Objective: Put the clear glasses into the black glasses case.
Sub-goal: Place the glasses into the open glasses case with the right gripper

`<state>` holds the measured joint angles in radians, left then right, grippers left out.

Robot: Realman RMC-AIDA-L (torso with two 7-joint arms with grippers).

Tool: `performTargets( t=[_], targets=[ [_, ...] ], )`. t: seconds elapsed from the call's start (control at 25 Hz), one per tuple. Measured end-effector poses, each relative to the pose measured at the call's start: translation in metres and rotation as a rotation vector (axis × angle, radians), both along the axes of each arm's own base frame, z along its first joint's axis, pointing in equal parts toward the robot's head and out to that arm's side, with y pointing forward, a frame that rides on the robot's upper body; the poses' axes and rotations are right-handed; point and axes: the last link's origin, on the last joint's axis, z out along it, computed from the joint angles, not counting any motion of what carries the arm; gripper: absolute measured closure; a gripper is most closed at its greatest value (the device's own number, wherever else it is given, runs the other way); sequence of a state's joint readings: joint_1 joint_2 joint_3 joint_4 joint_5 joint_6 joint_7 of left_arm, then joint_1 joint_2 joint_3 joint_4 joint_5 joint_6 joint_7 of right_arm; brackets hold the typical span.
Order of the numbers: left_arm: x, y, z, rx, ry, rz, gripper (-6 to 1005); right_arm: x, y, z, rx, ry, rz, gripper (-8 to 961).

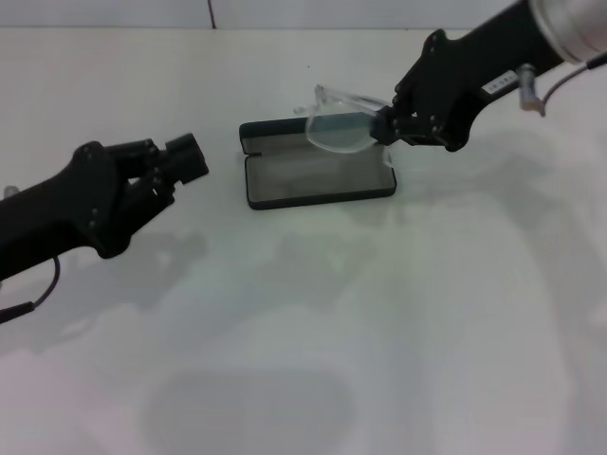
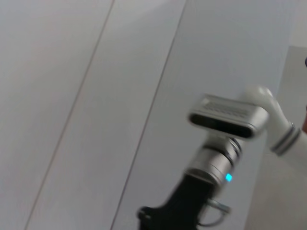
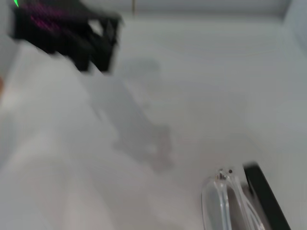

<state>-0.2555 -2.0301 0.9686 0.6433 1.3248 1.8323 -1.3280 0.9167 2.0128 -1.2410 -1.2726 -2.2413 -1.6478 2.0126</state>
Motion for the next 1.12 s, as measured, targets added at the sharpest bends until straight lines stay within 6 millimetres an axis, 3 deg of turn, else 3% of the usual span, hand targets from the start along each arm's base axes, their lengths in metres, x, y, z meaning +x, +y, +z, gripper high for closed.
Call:
performTargets(
  t=[0.2,0.72,1.12],
  targets=[
    [0.0,-0.001,-0.002,-0.028,0.051,-0.02,875,-0.008,0.012,-0.017,-0.007,-0.133,-0.021,844],
    [-0.013,-0.01,0.009,0.01,0.064,0.026,873,0.005,0.007,-0.078,0.092,-0.272,0.104,834],
    [-0.012,-0.007,0.011,0.023,0.065,0.024,872,0.012,0.012,-0.084,0.147,-0.261,0.097,827]
  ],
)
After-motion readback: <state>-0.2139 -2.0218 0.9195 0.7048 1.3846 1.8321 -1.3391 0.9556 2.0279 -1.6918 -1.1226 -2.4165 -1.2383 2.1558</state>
